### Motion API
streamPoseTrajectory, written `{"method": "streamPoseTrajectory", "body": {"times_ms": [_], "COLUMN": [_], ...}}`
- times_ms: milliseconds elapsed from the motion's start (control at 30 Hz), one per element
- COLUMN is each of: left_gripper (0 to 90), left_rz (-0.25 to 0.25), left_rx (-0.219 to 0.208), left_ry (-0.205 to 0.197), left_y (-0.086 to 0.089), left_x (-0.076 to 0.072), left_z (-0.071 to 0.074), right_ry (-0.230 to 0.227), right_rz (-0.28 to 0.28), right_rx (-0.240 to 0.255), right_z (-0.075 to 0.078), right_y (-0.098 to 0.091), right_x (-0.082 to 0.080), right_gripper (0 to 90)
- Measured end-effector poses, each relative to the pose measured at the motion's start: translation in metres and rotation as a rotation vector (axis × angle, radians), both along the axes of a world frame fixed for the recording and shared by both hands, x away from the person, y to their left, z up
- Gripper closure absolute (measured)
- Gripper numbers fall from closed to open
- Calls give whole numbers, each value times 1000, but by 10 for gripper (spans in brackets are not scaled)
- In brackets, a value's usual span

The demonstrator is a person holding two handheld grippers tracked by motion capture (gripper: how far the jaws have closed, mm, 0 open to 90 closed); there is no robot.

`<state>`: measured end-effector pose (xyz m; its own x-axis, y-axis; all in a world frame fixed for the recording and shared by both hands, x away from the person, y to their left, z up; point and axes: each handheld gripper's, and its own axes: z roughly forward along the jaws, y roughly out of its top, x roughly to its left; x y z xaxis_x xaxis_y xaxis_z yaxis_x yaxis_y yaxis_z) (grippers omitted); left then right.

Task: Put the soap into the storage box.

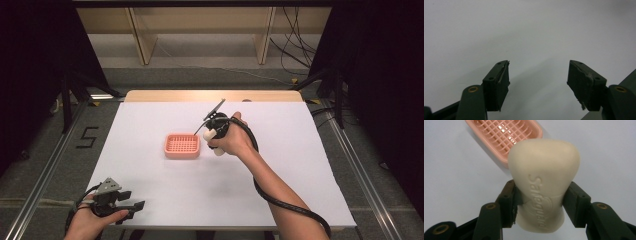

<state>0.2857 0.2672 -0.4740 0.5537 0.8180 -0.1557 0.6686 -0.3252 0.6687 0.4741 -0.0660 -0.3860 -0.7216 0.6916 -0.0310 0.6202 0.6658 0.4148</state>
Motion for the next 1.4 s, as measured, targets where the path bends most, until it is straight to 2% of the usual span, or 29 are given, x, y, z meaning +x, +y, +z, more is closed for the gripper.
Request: {"method": "streamPoseTrajectory", "body": {"times_ms": [33,133,267,300,400,467,533,733,833,867,967,1000,1167,1367,1400], "left_gripper": [334,334,334,334,334,334,334,334,334,334,334,334,334,334,334], "left_rz": [0,0,0,21,23,24,21,22,20,16,12,25,27,24,17], "left_rx": [-1,0,-1,-22,-12,-12,-13,-15,-14,-24,-24,-14,-23,-23,-27], "left_ry": [0,0,0,-8,-8,-8,-8,-8,-7,-8,-6,-8,-7,-4,-8], "left_y": [0,0,0,-2,-1,-1,-1,-1,-1,-1,-1,-1,-1,-1,-1], "left_x": [0,0,0,0,0,0,0,0,0,0,0,0,0,0,0], "left_z": [0,0,0,-1,-1,-1,-1,-1,-1,-1,0,-1,-1,0,0], "right_ry": [11,-9,-2,0,-1,16,-4,-23,-20,-5,-26,-18,-19,-27,-6], "right_rz": [-16,3,-3,-9,-3,-27,-1,13,3,-4,17,3,2,20,-13], "right_rx": [4,2,3,4,6,5,6,5,4,1,3,6,5,2,3], "right_z": [0,1,1,2,2,2,2,4,4,4,3,3,3,4,4], "right_y": [1,2,3,4,5,7,7,8,9,10,10,11,14,16,18], "right_x": [-1,1,2,2,2,2,3,5,5,5,7,6,6,8,7], "right_gripper": [502,502,502,502,502,502,502,502,502,502,502,502,502,501,502]}}
